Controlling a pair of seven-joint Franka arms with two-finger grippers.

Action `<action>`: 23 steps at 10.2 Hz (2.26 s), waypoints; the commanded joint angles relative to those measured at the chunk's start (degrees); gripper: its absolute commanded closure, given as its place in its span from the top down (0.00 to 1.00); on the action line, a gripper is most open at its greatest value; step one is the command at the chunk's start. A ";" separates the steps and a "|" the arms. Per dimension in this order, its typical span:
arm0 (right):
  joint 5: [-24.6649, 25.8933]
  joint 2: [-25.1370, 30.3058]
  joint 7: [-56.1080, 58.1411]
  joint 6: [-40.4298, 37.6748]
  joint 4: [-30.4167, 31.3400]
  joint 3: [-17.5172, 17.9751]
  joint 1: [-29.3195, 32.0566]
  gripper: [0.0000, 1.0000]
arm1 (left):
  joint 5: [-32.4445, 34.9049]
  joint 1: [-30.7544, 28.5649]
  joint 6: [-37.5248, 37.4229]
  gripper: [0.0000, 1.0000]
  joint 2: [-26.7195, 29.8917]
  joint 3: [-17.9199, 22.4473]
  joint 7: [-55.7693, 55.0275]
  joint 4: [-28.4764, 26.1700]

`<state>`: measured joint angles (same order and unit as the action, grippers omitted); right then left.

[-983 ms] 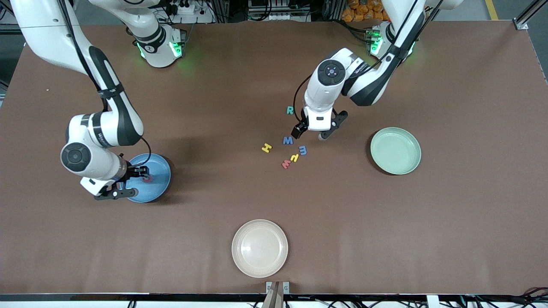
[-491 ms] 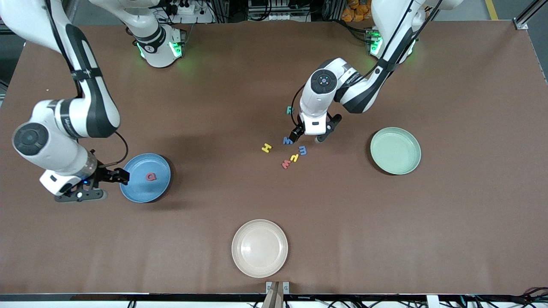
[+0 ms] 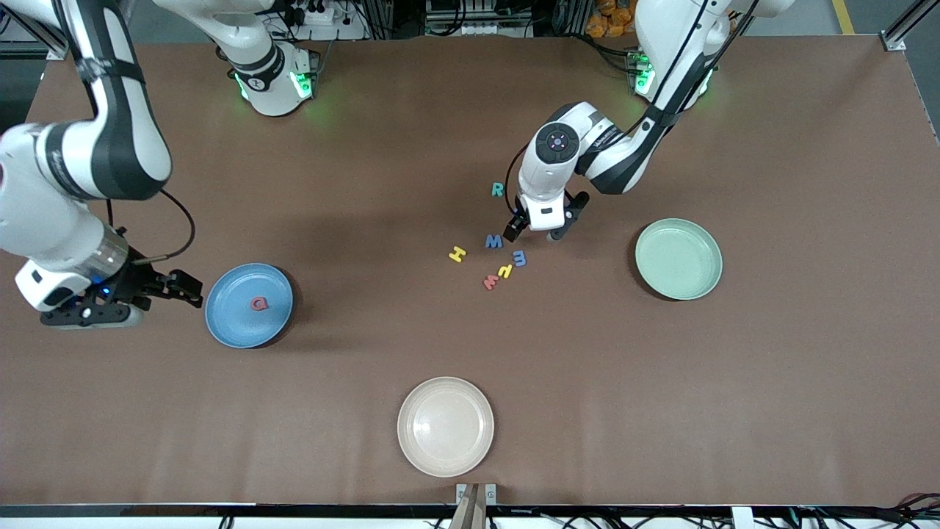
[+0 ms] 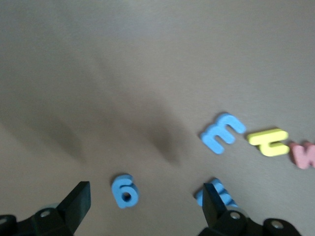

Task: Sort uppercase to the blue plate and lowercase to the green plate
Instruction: 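Lower the left gripper over the blue 6 while the right gripper withdraws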

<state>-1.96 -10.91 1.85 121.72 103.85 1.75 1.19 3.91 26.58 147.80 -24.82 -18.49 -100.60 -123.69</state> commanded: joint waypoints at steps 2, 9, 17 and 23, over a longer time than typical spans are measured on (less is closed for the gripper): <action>-3.93 4.13 0.79 -5.17 0.83 3.34 0.83 1.00 | 2.24 1.36 1.44 1.00 1.36 0.03 -5.56 -2.08; -3.84 6.34 1.14 -19.94 -7.94 3.61 0.57 1.00 | 2.33 2.60 3.64 1.00 0.04 0.29 -11.44 -2.34; -7.53 8.10 1.14 -25.40 -13.76 3.79 -0.23 1.00 | 11.80 2.69 6.89 0.86 -3.21 0.47 -24.27 -2.96; -7.53 10.83 0.70 -26.19 -13.76 3.52 0.04 1.00 | 12.17 2.86 7.15 0.85 -3.56 0.29 -26.66 -2.08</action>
<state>-8.08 -0.91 2.09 96.17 89.76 5.36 0.76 14.30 29.08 154.39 -28.23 -18.28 -124.43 -126.35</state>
